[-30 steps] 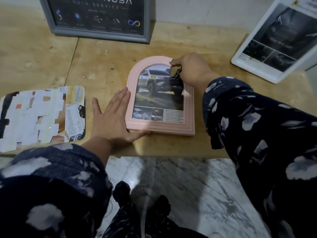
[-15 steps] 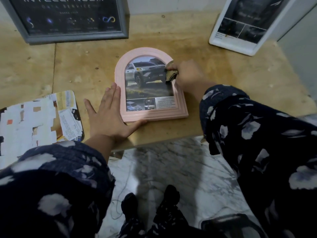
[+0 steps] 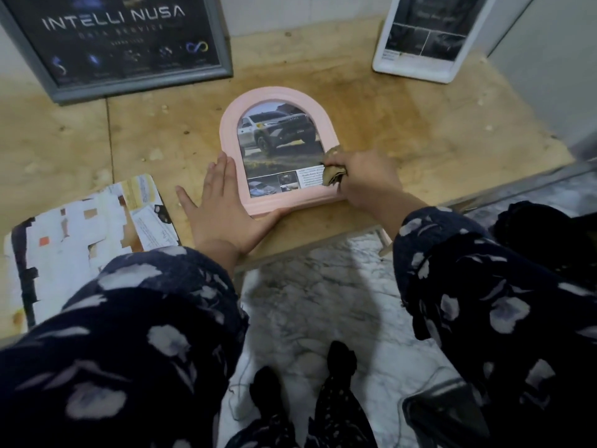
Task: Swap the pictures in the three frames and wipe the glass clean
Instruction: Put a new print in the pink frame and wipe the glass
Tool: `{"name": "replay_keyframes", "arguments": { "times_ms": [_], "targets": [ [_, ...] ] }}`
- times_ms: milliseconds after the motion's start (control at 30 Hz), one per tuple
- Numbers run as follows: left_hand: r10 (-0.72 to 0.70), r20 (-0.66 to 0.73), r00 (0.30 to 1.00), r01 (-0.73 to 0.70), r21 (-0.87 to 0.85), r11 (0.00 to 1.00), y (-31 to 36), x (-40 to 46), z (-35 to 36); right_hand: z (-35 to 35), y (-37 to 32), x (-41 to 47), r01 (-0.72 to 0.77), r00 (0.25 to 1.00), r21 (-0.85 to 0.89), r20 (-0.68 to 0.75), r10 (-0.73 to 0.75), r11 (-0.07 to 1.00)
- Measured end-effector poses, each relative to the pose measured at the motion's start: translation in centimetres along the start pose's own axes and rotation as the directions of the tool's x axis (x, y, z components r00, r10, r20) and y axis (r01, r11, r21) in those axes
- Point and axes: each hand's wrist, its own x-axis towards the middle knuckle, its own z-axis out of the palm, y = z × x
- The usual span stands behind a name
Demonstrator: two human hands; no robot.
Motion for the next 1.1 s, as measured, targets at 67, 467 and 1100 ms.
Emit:
{"name": "replay_keyframes", "arguments": {
  "times_ms": [67, 467, 1100],
  "targets": [
    [0.000, -0.003, 1.000, 0.000, -0.012, 1.000, 0.1, -0.1, 0.0, 0.2, 0.2, -1.1, -0.025, 0.999, 0.047, -0.032, 0.027, 0.999],
    [0.045, -0.039, 0.998, -0.051, -0.174, 0.983, -0.7, -0.2, 0.0, -2.4, -1.5, -5.6, -0.193, 0.951, 0.370, -0.158, 0.266, 0.909],
    [0.162, -0.001, 0.987, -0.161, -0.084, 0.983, -1.4, -1.0, 0.1, 3.0, -8.7, -6.7, 0.031, 0.999, 0.196, -0.032, -0.026, 0.980]
  ]
}}
